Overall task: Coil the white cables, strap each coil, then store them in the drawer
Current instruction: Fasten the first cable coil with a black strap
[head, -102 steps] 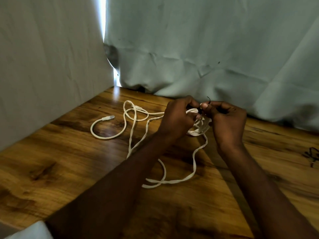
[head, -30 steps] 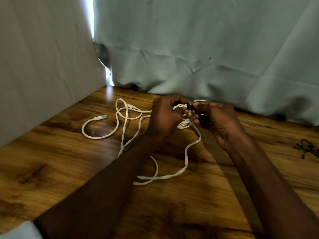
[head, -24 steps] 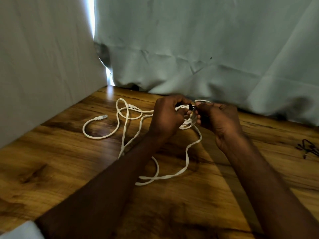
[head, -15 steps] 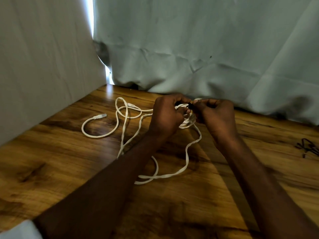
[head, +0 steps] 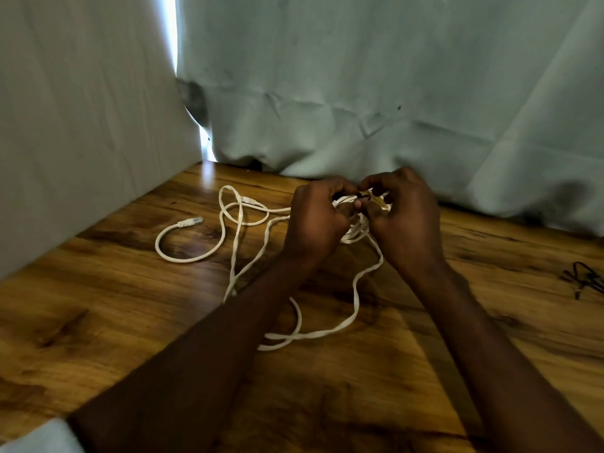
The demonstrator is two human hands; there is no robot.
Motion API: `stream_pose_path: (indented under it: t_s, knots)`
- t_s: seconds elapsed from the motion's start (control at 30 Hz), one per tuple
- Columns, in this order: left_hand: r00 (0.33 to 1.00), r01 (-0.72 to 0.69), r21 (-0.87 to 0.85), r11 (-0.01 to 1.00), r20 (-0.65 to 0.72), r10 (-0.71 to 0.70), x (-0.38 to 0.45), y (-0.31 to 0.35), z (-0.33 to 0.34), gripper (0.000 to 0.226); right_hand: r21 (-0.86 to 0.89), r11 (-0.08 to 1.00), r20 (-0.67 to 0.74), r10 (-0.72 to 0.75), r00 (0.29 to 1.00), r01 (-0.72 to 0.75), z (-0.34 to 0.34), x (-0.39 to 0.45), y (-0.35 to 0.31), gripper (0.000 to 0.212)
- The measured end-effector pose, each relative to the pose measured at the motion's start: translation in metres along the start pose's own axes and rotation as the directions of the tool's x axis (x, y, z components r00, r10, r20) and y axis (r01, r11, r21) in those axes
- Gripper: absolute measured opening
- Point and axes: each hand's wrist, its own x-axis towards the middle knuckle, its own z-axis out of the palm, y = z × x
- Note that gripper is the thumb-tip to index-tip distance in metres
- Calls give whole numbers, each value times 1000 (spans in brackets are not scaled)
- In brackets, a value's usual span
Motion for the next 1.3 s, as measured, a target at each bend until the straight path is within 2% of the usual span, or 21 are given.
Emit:
stream_pose_path:
  t_s: [0.1,0.37,0.5,0.67,0.77,0.87,0.97,1.07,1.17,1.3]
  knots:
    - [1000,6,-18,1000,4,-6,1,1,-1,22,-98,995,-3,-23,1000,23,-1,0,-1,15]
    - [995,-102,133,986,22,100,1,0,-3,22,-83,996,-47,18,999,-22,3,-5,-6,14]
    - [982,-186,240,953,66,175,-1,5,-4,24,-41,991,-69,122,990,-125,-1,-7,-15,13]
    - [969,-247,246,937,78,235,-2,6,-2,22,-186,967,-66,166,984,-175,-4,-9,-22,12]
    - [969,-245,234,941,69,236,-3,5,-1,20,-322,940,-25,112,993,-114,-3,-7,-20,19]
    - [969,-244,225,943,89,230,-4,7,-2,22,-395,919,106,27,994,18,1,-7,-12,18]
    - [976,-217,227,949,76,205,-4,9,-4,20,-322,943,146,-32,989,78,5,-7,-6,9]
    - [994,-107,134,985,2,107,-3,7,-8,18,-164,978,160,-100,982,126,6,-4,-8,14]
    - [996,-84,82,993,-31,86,-2,8,-12,21,42,995,227,-96,969,89,5,-2,-10,17]
    - [994,-103,43,994,-20,104,0,7,-14,23,231,972,266,-101,959,39,-1,3,-4,16]
